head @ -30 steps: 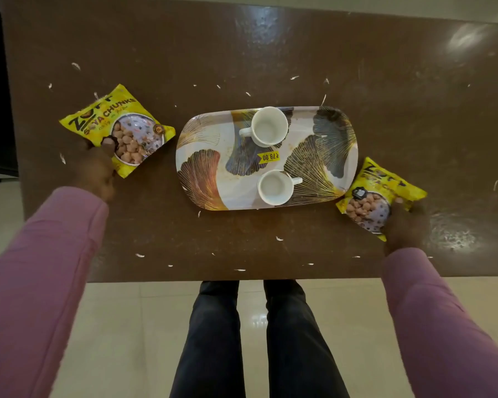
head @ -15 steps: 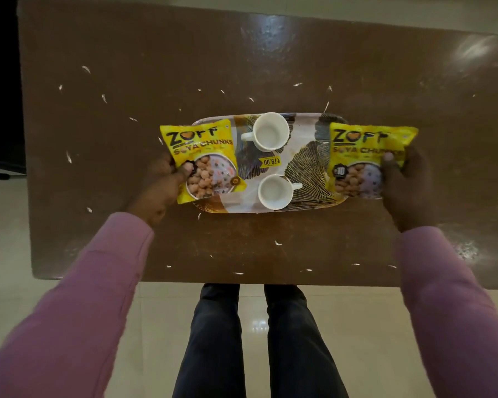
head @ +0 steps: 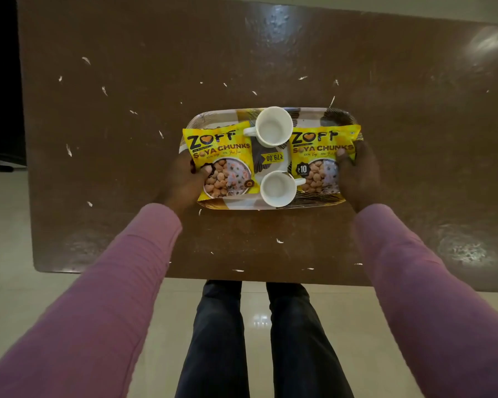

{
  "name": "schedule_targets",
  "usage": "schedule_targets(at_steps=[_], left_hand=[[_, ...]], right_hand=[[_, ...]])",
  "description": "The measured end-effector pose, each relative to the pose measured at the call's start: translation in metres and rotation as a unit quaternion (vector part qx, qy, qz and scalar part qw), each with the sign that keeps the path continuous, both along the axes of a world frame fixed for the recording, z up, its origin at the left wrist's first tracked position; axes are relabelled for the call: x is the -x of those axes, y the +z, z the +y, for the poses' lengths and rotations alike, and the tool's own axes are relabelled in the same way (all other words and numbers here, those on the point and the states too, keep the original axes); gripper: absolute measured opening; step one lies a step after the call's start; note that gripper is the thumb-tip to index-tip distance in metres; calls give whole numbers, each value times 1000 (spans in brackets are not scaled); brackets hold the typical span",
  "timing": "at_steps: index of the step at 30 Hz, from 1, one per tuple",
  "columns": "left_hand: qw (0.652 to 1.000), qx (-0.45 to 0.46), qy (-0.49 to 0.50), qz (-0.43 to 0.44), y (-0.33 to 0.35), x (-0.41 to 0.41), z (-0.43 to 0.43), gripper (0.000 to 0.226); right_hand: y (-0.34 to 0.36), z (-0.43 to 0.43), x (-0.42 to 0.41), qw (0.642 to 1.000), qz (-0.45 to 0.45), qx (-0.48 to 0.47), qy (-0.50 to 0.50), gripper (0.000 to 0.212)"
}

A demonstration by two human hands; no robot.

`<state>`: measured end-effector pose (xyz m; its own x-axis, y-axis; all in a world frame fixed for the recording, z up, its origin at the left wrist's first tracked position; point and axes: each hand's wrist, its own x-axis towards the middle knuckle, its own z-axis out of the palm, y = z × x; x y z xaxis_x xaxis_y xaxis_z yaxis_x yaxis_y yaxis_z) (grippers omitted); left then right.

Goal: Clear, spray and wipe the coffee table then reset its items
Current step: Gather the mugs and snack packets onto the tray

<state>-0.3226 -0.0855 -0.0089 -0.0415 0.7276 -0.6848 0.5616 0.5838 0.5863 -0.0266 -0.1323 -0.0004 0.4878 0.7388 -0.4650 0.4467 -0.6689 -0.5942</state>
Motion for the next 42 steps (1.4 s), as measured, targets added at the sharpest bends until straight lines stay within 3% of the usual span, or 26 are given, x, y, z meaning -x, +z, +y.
schedule_targets(at_steps=[4, 7, 10, 13, 17, 20, 22, 29, 42], left_hand=[[990, -104, 39, 91, 0, 1, -10, 55], [980, -136, -28, 143, -4, -1, -18, 62], [971, -130, -73, 188, -4, -2, -20, 65], [971, -152, -57, 174, -2, 1, -20, 59], [985, -92, 115, 89, -6, 8, -13, 46], [980, 25, 178, 86, -6, 13, -6, 33], [977, 45, 204, 39, -6, 15, -4, 28], [982, 33, 187, 10, 19, 32, -6, 28], [987, -4, 157, -18, 171, 64, -24, 29]], right_hand=[[-1, 2, 2, 989, -143, 30, 25, 31], [-3, 2, 0, 975, -216, 40, 17, 41], [-4, 3, -5, 978, -201, 64, -4, 50], [-4, 7, -9, 981, -182, 70, -11, 52], [-7, 10, -19, 980, -159, 85, -88, 37], [-9, 9, -25, 985, -124, 105, -63, 31], [-8, 7, -28, 986, -116, 111, -45, 31], [24, -12, -21, 986, -78, 136, -52, 25], [171, -87, 27, 986, -84, 88, -110, 24]])
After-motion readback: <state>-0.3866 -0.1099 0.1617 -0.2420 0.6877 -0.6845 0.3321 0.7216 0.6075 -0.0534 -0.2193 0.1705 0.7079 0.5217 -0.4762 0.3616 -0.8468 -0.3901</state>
